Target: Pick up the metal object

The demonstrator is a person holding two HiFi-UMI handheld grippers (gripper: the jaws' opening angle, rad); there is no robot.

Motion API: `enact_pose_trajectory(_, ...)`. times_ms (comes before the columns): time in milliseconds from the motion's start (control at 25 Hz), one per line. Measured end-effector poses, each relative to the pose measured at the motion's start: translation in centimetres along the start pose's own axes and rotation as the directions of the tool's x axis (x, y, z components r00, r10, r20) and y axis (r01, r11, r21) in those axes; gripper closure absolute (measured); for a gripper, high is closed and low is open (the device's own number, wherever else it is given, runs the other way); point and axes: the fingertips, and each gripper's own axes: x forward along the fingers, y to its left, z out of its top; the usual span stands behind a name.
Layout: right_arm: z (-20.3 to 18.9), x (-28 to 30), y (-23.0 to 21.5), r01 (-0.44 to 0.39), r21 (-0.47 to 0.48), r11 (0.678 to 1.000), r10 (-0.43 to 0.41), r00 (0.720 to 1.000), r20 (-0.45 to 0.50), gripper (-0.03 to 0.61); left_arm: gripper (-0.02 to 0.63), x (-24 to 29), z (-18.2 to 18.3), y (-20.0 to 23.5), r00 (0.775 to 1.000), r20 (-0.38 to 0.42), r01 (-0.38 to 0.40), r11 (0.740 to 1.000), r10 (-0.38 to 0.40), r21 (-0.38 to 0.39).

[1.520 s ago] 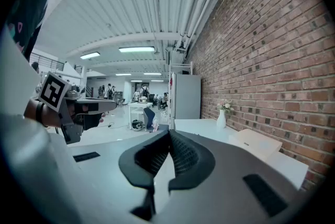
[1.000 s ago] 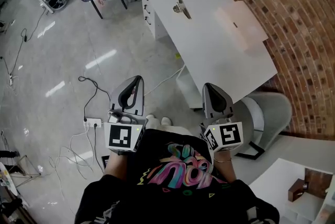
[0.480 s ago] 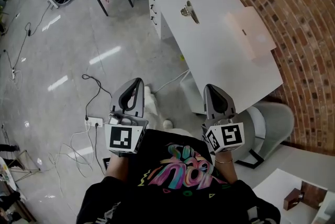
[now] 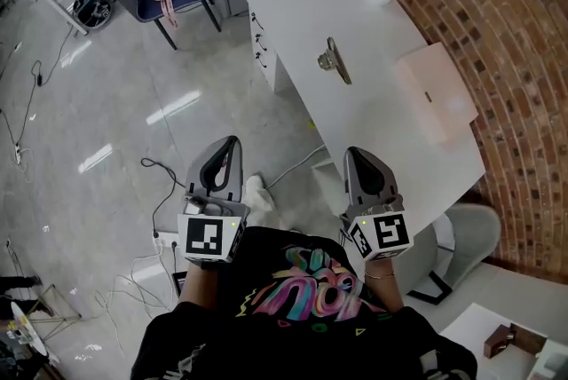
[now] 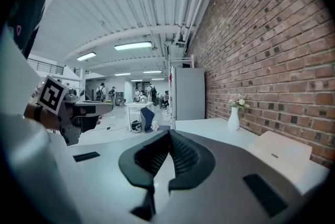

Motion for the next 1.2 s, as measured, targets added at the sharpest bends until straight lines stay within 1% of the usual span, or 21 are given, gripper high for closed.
enact_pose_trajectory(160, 1.6, 5.9, -0.5, 0.043, -0.015, 0.999, -0.043, 0.999, -0.018, 0.56, 0.589, 4.5, 1.0, 5.5, 1.0, 0.002, 0.021, 1.0, -0.021, 0.006)
enact_pose_trajectory(320, 2.3, 10.2, -0.3, 0.089, -0.013, 0.996, -0.089, 0.996, -0.028, 0.56, 0.589, 7.4, 1.3, 10.4, 0.999, 0.01, 0.033, 0.999, -0.033, 0.011)
enact_pose_trajectory(440, 2.3, 12.2, -0.3, 0.121, -0.005, 0.993, -0.121, 0.992, -0.032, 0.56, 0.588, 8.9, 0.9, 12.8, 0.999, 0.009, 0.037, 0.999, -0.037, 0.002)
enact_pose_trajectory(560, 2.5, 13.6, 0.0, 0.135, 0.006, 0.991, -0.134, 0.99, -0.044, 0.56, 0.589, 10.1, 0.6, 14.7, 0.999, -0.005, 0.04, 0.999, -0.04, 0.006)
enact_pose_trajectory(720, 2.4, 14.7, -0.1, 0.152, 0.009, 0.988, -0.151, 0.986, -0.066, 0.56, 0.589, 11.4, 0.1, 16.5, 0.999, -0.019, 0.039, 0.999, -0.039, -0.001)
enact_pose_trajectory(880, 1.9, 16.2, -1.4, 0.176, 0.024, 0.984, -0.174, 0.982, -0.079, 0.56, 0.589, 13.8, -0.6, 16.7, 0.997, -0.031, 0.065, 0.998, -0.065, -0.004)
enact_pose_trajectory(1000, 1.9, 18.2, -3.1, 0.194, 0.027, 0.981, -0.191, 0.978, -0.084, 0.56, 0.589, 16.5, -0.9, 17.0, 0.996, -0.041, 0.085, 0.996, -0.085, -0.005)
enact_pose_trajectory(1200, 1.9, 23.0, -6.9, 0.209, 0.028, 0.978, -0.206, 0.975, -0.082, 0.56, 0.589, 22.9, -0.3, 17.6, 0.992, -0.022, 0.122, 0.993, -0.122, 0.01)
